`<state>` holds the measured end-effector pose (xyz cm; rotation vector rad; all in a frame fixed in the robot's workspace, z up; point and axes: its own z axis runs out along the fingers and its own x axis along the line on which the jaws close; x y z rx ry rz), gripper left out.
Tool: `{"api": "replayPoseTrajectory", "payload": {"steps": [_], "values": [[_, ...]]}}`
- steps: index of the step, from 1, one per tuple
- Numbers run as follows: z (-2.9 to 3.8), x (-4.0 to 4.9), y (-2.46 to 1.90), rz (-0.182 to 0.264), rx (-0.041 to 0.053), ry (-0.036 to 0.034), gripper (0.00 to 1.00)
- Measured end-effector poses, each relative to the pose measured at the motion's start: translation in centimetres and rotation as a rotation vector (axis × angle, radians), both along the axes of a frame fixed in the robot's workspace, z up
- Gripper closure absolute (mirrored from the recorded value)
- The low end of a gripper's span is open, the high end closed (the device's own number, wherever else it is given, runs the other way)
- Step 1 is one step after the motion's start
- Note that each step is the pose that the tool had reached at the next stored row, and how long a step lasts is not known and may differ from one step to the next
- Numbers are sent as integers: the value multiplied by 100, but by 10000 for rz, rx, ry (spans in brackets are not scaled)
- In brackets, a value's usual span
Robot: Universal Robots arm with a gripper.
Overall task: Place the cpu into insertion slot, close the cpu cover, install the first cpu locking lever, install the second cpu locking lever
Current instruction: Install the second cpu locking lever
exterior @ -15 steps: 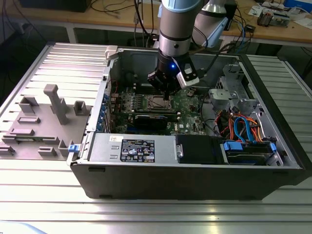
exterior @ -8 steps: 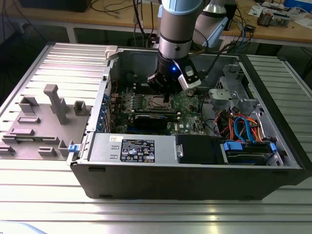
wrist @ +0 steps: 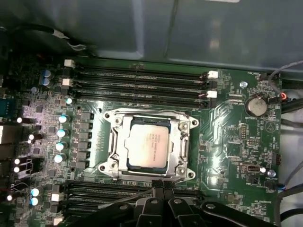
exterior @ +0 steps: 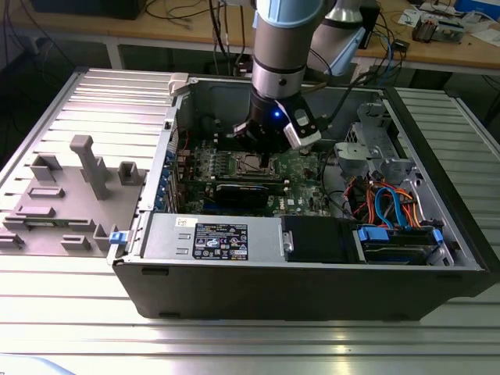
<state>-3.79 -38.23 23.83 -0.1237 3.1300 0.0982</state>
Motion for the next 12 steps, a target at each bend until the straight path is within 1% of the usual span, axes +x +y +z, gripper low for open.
{"api": "replayPoseTrajectory", "payload": {"steps": [3, 6, 8, 9, 12], "values": [[-6, -71, -14, 4, -1, 16, 89], [-13, -121, -46, 4, 2, 24, 89], [-22, -190, -56, 2, 7, 30, 89], [-31, -245, -60, 5, 15, 34, 89], [-54, -344, -67, 2, 38, 45, 89]]}}
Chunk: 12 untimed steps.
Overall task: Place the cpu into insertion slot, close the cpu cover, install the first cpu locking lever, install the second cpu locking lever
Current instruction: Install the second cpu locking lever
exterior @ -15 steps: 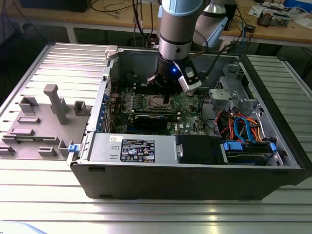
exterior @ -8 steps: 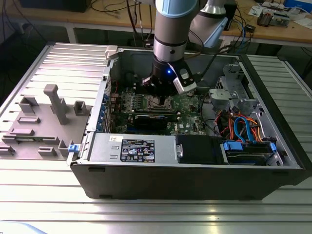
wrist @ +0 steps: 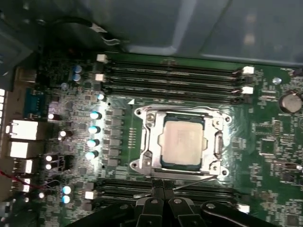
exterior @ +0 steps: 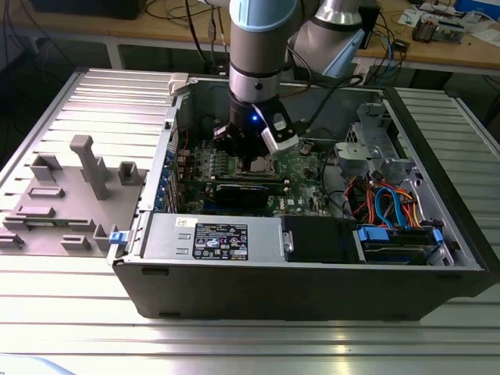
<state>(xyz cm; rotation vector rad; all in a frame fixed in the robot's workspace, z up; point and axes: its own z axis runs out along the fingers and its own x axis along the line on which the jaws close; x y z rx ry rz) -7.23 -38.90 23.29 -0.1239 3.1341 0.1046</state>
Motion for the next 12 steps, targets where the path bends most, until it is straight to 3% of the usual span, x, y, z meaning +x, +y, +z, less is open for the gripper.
{"api": "replayPoseTrajectory", "payload": {"steps": [4, 8, 12], "values": [[-42, -55, -15, 2, 51, 9, 89], [-72, -63, -78, 1, 115, 47, 89], [-100, -76, -112, 0, 264, 99, 89]]}}
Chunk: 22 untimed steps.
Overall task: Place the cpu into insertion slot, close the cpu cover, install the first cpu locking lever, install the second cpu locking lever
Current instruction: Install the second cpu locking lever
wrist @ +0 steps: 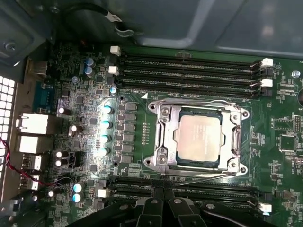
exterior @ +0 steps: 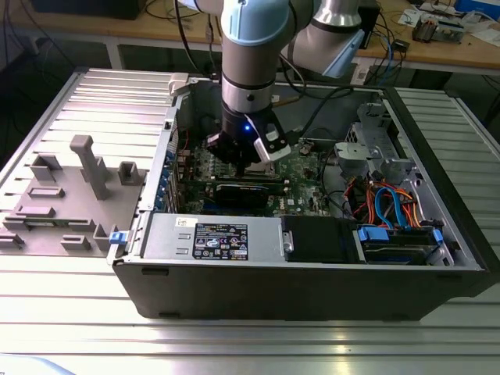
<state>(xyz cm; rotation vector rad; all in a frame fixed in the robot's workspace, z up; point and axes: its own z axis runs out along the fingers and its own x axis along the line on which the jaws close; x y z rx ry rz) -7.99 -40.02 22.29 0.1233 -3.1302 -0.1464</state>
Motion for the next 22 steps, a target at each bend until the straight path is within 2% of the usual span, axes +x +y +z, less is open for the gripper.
{"api": "replayPoseTrajectory", "payload": {"steps": [2, 3, 8, 10, 13, 18, 22], "values": [[-10, -7, -13, 2, 206, 15, 89], [-10, -7, -12, 1, 248, 14, 89], [-11, -8, -19, 2, 260, 15, 89], [-10, -8, -47, 2, 259, 15, 89], [-12, -8, -63, 0, 266, 14, 89], [-59, -27, -67, 3, 369, 16, 89], [-88, -39, -67, 1, 556, 15, 89]]}}
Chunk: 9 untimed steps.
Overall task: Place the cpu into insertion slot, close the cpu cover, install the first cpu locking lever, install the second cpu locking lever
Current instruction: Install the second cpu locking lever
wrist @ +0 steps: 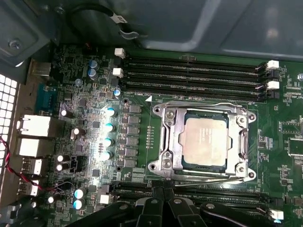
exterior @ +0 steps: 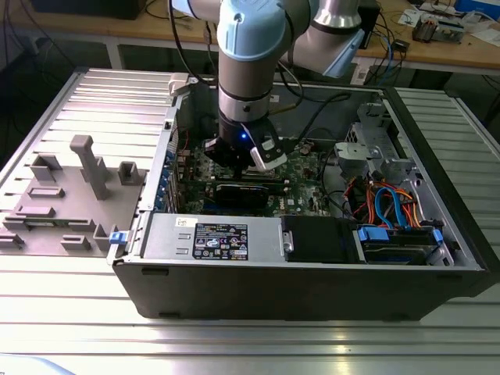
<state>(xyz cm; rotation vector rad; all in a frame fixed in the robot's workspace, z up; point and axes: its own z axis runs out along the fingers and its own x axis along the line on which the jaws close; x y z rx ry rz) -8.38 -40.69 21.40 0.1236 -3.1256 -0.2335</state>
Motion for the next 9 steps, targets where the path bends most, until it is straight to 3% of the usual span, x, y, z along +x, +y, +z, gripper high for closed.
{"api": "replayPoseTrajectory", "payload": {"steps": [2, 3, 9], "values": [[-5, -2, 0, -2, 169, 1, 89], [-10, -3, 1, -3, 197, -1, 89], [-30, -2, -21, -2, 200, -1, 89]]}}
